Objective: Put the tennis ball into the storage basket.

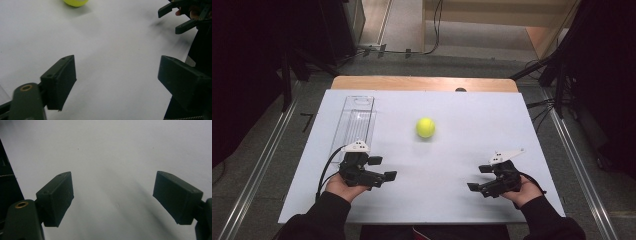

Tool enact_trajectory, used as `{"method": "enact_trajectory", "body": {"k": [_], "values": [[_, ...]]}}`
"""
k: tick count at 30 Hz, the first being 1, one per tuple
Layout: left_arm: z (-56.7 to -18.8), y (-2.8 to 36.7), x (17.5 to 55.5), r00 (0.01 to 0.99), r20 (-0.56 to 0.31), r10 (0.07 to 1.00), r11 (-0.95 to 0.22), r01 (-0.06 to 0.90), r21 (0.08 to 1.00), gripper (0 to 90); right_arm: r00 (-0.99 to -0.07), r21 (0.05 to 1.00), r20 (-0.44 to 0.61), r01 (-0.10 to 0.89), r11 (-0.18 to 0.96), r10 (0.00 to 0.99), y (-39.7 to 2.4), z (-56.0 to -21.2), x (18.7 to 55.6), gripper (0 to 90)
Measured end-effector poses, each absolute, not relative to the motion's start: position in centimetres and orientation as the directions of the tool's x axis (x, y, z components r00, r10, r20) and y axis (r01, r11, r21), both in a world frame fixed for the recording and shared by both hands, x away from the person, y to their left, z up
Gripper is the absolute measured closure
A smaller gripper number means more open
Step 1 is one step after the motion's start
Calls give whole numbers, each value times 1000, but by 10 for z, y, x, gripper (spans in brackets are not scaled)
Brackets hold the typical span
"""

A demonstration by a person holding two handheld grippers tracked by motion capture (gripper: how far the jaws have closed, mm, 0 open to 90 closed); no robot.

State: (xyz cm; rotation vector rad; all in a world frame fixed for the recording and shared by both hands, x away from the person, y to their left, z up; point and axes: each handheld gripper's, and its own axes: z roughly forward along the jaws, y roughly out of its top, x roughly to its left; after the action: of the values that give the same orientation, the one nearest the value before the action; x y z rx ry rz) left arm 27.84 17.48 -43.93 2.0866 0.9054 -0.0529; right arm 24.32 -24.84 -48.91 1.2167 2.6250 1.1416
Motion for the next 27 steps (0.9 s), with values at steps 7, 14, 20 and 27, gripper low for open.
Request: {"method": "enact_trajectory", "body": {"k": [7, 14, 20, 27], "values": [[-436, 162, 284, 752, -338, 566, -402, 610, 683, 0, -692, 631, 268, 652, 421, 671, -248, -489, 244, 148], [-433, 154, 289, 763, -324, 559, -418, 597, 684, 0, -690, 630, 269, 654, 420, 672, -249, -490, 244, 148], [-430, 149, 294, 768, -319, 556, -421, 590, 689, 0, -688, 627, 268, 656, 420, 674, -249, -489, 243, 148], [-428, 145, 301, 767, -319, 556, -420, 591, 688, 0, -687, 627, 268, 657, 418, 676, -249, -490, 243, 148]]}}
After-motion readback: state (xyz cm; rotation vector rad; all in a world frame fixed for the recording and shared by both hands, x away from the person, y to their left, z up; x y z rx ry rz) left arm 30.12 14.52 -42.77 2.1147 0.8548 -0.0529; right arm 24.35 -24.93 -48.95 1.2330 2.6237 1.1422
